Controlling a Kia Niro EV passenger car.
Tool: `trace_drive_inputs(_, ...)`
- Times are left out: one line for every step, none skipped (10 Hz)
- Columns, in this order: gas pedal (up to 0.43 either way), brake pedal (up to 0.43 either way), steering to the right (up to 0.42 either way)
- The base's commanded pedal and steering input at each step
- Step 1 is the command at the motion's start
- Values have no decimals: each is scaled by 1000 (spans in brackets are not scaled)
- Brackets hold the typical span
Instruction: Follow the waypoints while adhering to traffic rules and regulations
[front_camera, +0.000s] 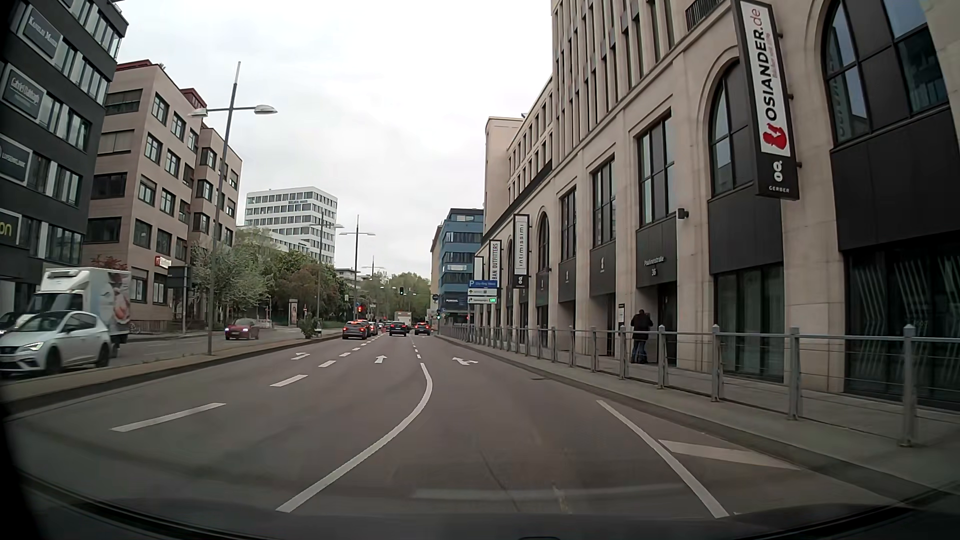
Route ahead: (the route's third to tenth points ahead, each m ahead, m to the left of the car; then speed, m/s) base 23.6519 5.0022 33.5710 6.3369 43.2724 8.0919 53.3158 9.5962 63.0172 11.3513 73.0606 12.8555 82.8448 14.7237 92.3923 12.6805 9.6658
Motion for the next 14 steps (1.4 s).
trace_drive_inputs(79, 0, 14)
trace_drive_inputs(79, 0, 8)
trace_drive_inputs(79, 0, 3)
trace_drive_inputs(79, 0, -8)
trace_drive_inputs(79, 0, -22)
trace_drive_inputs(79, 0, -29)
trace_drive_inputs(79, 0, -33)
trace_drive_inputs(79, 0, -33)
trace_drive_inputs(79, 0, -33)
trace_drive_inputs(79, 0, -33)
trace_drive_inputs(79, 0, -33)
trace_drive_inputs(79, 0, -34)
trace_drive_inputs(67, 0, -38)
trace_drive_inputs(67, 0, -40)
